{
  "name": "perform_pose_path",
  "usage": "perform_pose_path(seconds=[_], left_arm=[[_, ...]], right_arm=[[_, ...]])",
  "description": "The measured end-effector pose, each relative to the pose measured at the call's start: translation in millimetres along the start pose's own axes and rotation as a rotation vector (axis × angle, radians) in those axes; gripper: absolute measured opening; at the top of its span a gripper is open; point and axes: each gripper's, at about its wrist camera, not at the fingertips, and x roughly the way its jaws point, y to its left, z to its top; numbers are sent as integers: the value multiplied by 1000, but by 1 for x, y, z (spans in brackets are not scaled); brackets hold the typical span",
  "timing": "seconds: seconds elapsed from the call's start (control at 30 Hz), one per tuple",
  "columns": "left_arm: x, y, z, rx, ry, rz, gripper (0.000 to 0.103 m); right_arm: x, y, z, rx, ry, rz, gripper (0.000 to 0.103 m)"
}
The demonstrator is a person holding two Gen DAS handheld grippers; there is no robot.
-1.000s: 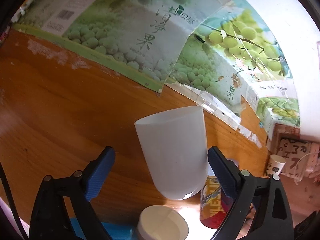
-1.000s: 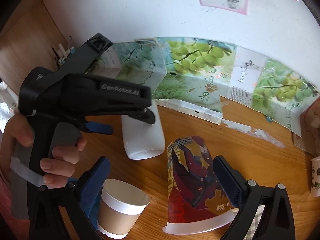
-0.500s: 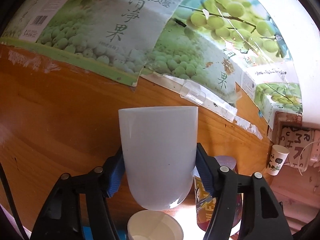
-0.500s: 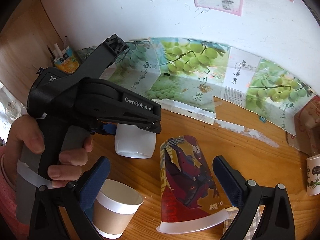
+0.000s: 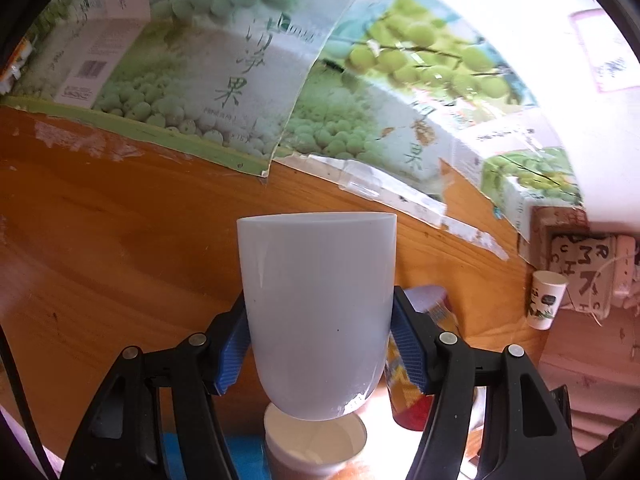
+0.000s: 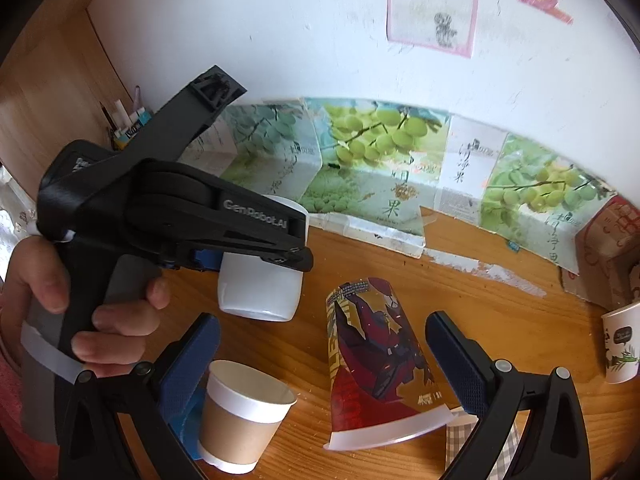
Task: Flip cup upright
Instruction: 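Carry the white cup with the left gripper, rotating it upright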
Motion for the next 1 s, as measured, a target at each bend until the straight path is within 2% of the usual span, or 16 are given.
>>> perform_pose_path(seconds=[0.13,0.43,0.6,0.8,1.0], left_arm=[[-20,-9,-12,49,-23,22,68],[-67,-27,-50,110,-87,-1,68],[-90,-42,-76,161,-126,-11,68],[-108,-53,-116,219,-155,23,68],[-114,-58,-159,267,-159,49,68]], right_arm=[[-19,2,-3,5,-38,6,103],[-70,-2,-24,48,-108,-3,103],[-98,-10,-46,118,-156,5,103],[-130,-21,-79,264,-218,55,103],[-148,-18,-115,297,-231,44,103]])
